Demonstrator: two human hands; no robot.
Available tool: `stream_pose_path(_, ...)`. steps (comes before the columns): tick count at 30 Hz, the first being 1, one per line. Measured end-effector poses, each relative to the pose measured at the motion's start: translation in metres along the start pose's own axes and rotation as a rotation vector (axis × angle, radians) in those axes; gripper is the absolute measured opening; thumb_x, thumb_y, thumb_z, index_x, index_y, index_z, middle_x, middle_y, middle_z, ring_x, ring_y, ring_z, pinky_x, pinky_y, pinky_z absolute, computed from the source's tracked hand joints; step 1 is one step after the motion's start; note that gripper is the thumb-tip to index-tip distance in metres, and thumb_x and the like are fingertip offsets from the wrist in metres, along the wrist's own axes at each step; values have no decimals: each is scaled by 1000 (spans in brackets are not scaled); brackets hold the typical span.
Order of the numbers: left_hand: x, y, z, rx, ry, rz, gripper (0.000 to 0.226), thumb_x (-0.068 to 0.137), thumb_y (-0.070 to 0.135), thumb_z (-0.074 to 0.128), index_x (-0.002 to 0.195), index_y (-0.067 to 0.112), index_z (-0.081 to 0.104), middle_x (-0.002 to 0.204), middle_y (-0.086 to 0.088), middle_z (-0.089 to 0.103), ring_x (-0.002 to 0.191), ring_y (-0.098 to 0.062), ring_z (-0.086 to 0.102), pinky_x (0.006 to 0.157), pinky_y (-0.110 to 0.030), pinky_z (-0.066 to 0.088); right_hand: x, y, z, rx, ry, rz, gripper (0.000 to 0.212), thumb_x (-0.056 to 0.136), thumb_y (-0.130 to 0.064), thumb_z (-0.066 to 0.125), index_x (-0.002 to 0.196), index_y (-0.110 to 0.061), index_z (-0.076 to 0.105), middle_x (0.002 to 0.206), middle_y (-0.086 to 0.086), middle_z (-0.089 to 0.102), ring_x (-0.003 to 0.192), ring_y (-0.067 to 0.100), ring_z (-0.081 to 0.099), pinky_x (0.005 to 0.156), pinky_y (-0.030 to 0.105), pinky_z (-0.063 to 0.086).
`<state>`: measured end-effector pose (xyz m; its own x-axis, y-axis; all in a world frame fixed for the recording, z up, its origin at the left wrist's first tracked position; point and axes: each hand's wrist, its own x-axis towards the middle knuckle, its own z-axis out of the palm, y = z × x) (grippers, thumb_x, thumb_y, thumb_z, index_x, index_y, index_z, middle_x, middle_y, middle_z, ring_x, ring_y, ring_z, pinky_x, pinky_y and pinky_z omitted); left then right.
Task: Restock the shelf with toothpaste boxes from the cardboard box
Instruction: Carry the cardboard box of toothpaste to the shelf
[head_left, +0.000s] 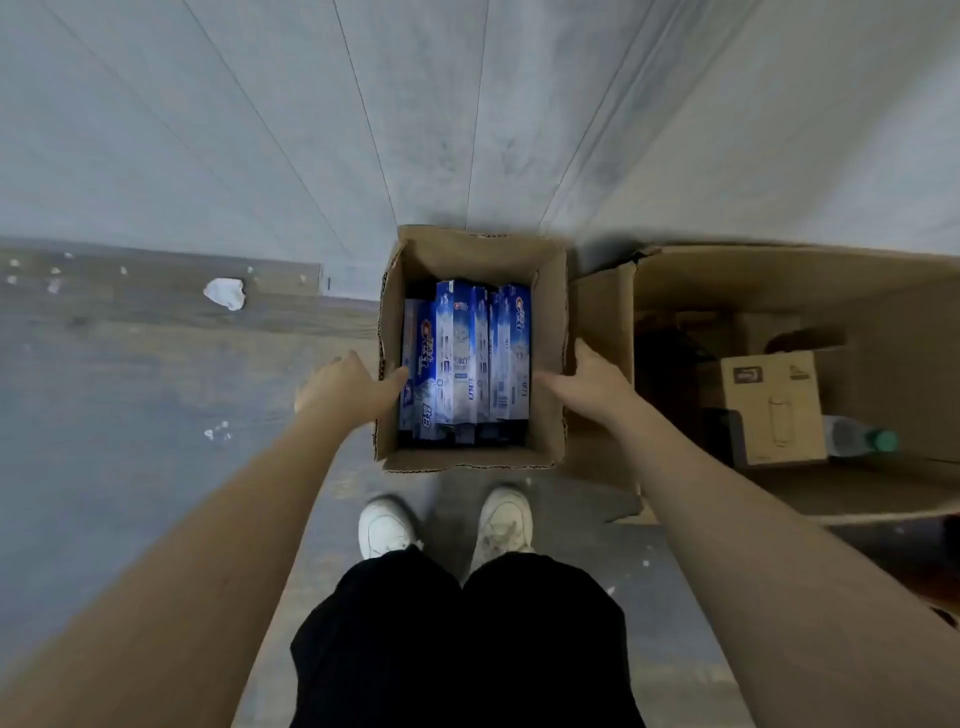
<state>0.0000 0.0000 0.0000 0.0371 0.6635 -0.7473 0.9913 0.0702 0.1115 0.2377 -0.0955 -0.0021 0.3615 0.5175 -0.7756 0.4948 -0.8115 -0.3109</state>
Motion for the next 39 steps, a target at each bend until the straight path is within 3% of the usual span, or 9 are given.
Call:
stream_pose_path(7, 23, 11, 22, -146, -60, -43, 73, 88, 53, 54, 137, 3, 33, 130, -17, 50, 117, -35, 50, 95, -44, 47, 28, 4, 35, 21, 21, 60, 77, 84, -45, 58, 148, -17, 26, 146, 9, 41, 134, 28, 39, 110, 47, 35)
stream_pose_path(10, 23, 22, 29, -145, -18, -29, 47, 93, 34, 50, 127, 3, 40, 123, -17, 54, 113, -33, 51, 94, -46, 48, 29, -2, 40, 4, 60, 42, 67, 86, -33, 55, 146, -15, 30, 141, 12, 44, 131, 30, 41, 108, 49, 35)
stream_pose_path(14, 16, 44, 48, -328, 33, -68, 40, 91, 9, 49, 128, 1, 36, 122, -21, 53, 111, -35, 53, 92, -43, 49, 23, -15, 49, 38, 96, 33, 70, 87, -15, 52, 149, -11, 21, 146, 14, 35, 135, 31, 33, 112, 48, 31)
stream_pose_path(17, 19, 53, 63, -384, 88, -91, 51, 90, 3, 49, 136, -4, 27, 133, -24, 47, 118, -38, 49, 99, -44, 45, 23, -22, 62, 154, 132, 38, 77, 87, -9, 54, 151, -7, 10, 152, 14, 26, 140, 29, 26, 115, 45, 27)
stream_pose_path(20, 19, 60, 67, -378, 82, -122, 72, 92, 2, 49, 148, -5, 3, 149, -25, 26, 134, -37, 33, 110, -45, 34, 21, -28, 70, 120, 193, 21, 83, 89, -7, 56, 151, -4, 0, 157, 14, 12, 145, 27, 13, 119, 40, 20)
stream_pose_path(23, 13, 66, 65, -334, 96, -125, 74, 94, -1, 48, 147, -8, -3, 152, -25, 17, 139, -35, 27, 114, -41, 28, 17, -33, 75, 81, 235, 9, 83, 90, -6, 55, 151, -4, -2, 157, 15, 13, 144, 27, 18, 118, 40, 24)
stream_pose_path(27, 9, 62, 63, -330, 138, -126, 59, 95, -1, 44, 146, -7, 13, 144, -25, 33, 131, -36, 38, 108, -41, 36, 10, -35, 71, 44, 259, -2, 79, 90, -3, 55, 152, -7, 5, 150, 16, 31, 132, 29, 42, 108, 41, 40)
stream_pose_path(31, -1, 50, 50, -325, 135, -146, 32, 95, -4, 39, 127, -4, 41, 126, -23, 51, 117, -38, 49, 92, -42, 45, -1, -41, 61, -3, 219, -31, 71, 92, -6, 54, 150, -11, 14, 141, 13, 42, 124, 29, 50, 101, 42, 46)
stream_pose_path(39, -48, 20, 15, -358, 117, -223, 31, 94, -3, 40, 124, -2, 46, 120, -22, 56, 112, -38, 54, 88, -43, 49, -45, -85, 48, -181, 158, -107, 54, 95, -9, 48, 144, -6, 24, 133, 16, 47, 114, 29, 55, 95, 39, 47)
